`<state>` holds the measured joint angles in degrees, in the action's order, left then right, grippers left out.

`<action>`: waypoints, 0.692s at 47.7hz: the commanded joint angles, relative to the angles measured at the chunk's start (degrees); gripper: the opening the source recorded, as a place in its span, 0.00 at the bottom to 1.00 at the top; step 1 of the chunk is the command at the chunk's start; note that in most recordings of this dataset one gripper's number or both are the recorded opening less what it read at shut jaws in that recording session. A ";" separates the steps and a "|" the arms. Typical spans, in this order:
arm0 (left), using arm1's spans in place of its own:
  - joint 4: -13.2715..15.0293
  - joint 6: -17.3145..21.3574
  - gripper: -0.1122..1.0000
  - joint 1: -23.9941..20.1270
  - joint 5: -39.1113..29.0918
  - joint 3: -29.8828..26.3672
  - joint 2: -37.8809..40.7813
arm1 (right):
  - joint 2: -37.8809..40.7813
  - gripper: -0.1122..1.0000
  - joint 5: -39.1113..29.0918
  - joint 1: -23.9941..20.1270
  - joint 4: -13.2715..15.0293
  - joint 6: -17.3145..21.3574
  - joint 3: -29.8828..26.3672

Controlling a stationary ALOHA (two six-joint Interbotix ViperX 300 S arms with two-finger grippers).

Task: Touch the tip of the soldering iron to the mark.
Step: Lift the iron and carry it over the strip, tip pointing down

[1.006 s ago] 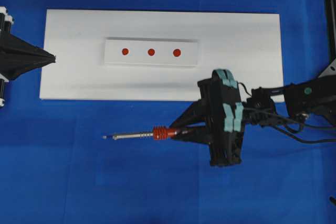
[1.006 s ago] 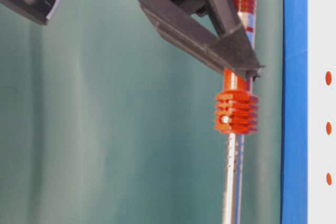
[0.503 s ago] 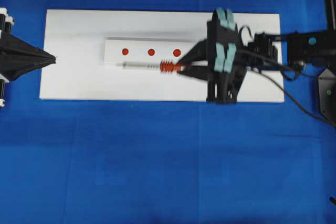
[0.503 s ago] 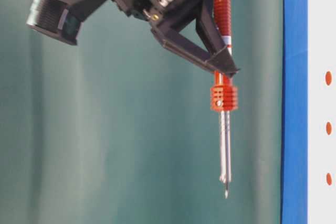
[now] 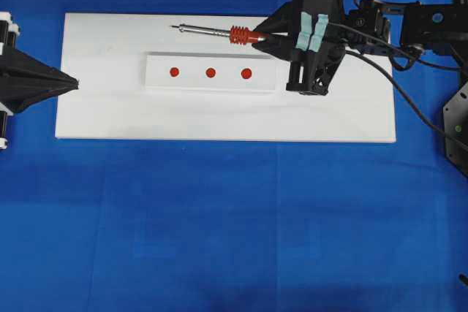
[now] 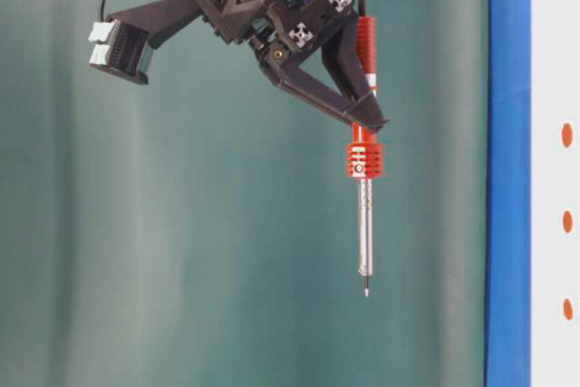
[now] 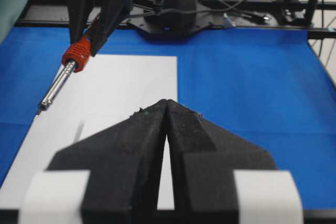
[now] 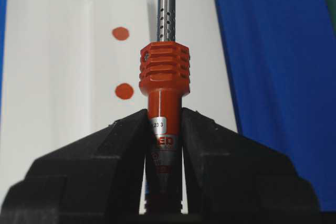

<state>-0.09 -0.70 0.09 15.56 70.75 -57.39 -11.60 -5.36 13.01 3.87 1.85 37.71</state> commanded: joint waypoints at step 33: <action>0.09 -0.09 0.10 0.09 0.00 -0.53 0.18 | -0.88 0.16 -7.65 0.00 0.18 -0.09 -2.11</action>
<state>0.00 -0.70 0.18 15.21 70.75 -57.39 -11.60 -10.72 13.01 3.87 1.76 37.44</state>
